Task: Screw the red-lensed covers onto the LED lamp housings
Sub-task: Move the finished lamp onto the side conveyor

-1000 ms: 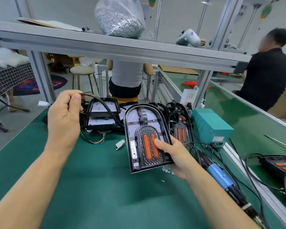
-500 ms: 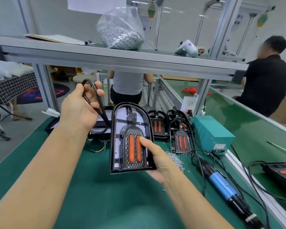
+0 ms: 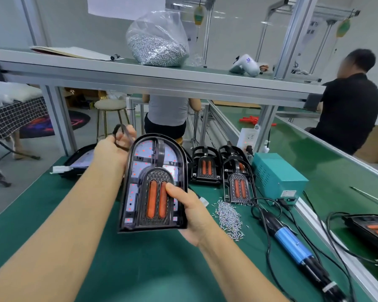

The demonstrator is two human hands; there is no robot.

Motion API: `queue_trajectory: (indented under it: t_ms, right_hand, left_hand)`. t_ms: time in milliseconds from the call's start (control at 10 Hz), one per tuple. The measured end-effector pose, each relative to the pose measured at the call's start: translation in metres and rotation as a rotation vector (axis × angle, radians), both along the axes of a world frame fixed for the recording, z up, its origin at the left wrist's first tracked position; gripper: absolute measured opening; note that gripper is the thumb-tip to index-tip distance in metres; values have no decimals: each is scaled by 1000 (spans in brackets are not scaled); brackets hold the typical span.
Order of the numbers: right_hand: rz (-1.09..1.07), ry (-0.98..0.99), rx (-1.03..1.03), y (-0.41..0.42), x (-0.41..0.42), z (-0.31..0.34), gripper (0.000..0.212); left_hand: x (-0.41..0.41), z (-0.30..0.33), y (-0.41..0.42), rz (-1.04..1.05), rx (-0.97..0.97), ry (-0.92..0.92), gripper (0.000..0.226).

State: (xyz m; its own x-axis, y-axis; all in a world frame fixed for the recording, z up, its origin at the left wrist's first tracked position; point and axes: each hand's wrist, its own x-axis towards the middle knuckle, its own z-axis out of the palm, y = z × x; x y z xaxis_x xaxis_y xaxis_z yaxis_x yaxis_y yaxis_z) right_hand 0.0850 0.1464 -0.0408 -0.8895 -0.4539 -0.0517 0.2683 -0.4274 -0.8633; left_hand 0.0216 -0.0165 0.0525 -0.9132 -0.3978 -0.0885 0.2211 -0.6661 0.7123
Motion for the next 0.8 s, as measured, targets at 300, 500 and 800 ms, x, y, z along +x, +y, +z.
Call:
queue_trajectory:
  t_ms: [300, 500, 800]
  right_hand:
    - [-224, 4, 5, 28, -7, 18, 52]
    - [-396, -46, -182, 67, -7, 38, 22]
    - [-817, 3, -10, 154, 16, 58, 31]
  left_hand:
    - [68, -65, 21, -730, -535, 43, 62]
    - [83, -90, 55, -1205, -629, 217, 78]
    - [59, -72, 144, -1061, -329, -79, 62]
